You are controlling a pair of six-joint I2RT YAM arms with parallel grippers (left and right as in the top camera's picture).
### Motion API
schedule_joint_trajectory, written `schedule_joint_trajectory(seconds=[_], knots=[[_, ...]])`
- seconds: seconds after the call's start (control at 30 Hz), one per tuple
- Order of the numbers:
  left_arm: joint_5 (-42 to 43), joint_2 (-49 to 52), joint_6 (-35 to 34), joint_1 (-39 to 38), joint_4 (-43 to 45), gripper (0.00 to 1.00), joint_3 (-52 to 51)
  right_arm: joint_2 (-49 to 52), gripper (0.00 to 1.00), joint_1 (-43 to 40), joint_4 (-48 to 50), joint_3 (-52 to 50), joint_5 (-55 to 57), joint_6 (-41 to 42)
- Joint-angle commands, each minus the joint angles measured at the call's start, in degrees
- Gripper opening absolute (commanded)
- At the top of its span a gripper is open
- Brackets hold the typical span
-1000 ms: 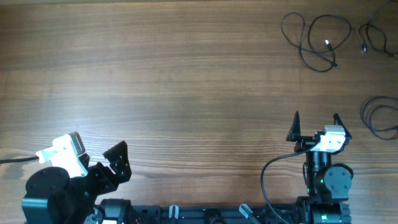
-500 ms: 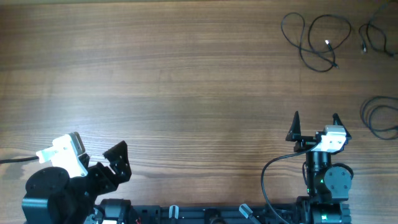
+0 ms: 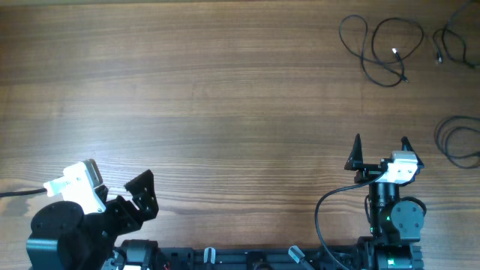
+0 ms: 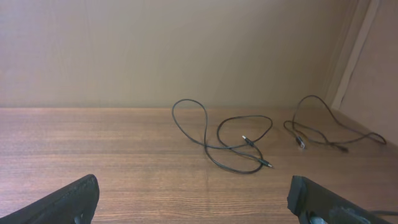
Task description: Untangle cables
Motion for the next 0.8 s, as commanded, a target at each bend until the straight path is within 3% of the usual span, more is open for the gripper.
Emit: schedule_joint_trajectory(seconds=[0.0, 0.43, 0.77], knots=[[0.5, -0.3, -0.3, 0.3, 0.1, 1.00, 0.1, -0.9, 1.00, 0.3, 0.3, -0.3, -0.3, 1.0], [0.5, -0.5, -0.3, 0.2, 0.1, 1.00, 0.1, -0.9, 1.00, 0.3, 0.3, -0.3, -0.3, 1.0], [0.5, -9.6, -0.3, 0.4, -0.3, 1.00, 0.1, -0.9, 1.00, 0.3, 0.3, -0.3, -0.3, 1.0]])
